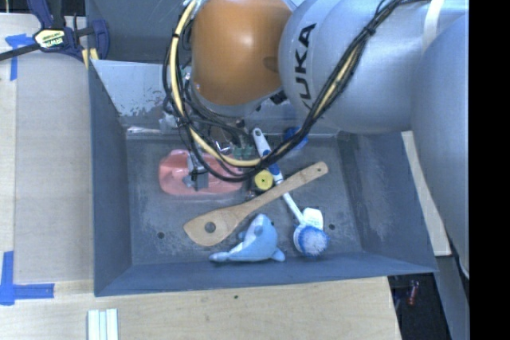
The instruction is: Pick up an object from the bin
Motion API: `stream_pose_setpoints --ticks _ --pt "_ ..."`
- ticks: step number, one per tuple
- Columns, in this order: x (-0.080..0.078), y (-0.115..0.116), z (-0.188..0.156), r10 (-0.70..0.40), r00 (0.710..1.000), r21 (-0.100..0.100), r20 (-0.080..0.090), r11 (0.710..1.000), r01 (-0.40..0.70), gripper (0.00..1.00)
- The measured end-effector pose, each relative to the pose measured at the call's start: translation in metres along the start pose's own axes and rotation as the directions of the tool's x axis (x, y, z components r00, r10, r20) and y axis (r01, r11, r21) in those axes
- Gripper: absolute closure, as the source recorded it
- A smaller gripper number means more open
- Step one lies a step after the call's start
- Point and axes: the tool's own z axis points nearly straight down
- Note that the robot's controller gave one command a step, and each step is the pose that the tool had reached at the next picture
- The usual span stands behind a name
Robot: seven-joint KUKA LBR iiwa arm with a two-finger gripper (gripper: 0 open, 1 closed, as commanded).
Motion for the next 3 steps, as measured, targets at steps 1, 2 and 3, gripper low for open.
stream_pose_setpoints --ticks 1,2,3 --pt "0.003 -0.044 -0.087 0.188 0.982 0.010 0.003 0.982 -0.188 0.00" --pt "-0.005 -0.031 -0.006 0.137 0.991 0.004 0.000 0.991 -0.137 0.00" --pt "-0.020 -0.038 0.024 0.113 0.994 0.006 0.008 0.994 -0.113 0.00"
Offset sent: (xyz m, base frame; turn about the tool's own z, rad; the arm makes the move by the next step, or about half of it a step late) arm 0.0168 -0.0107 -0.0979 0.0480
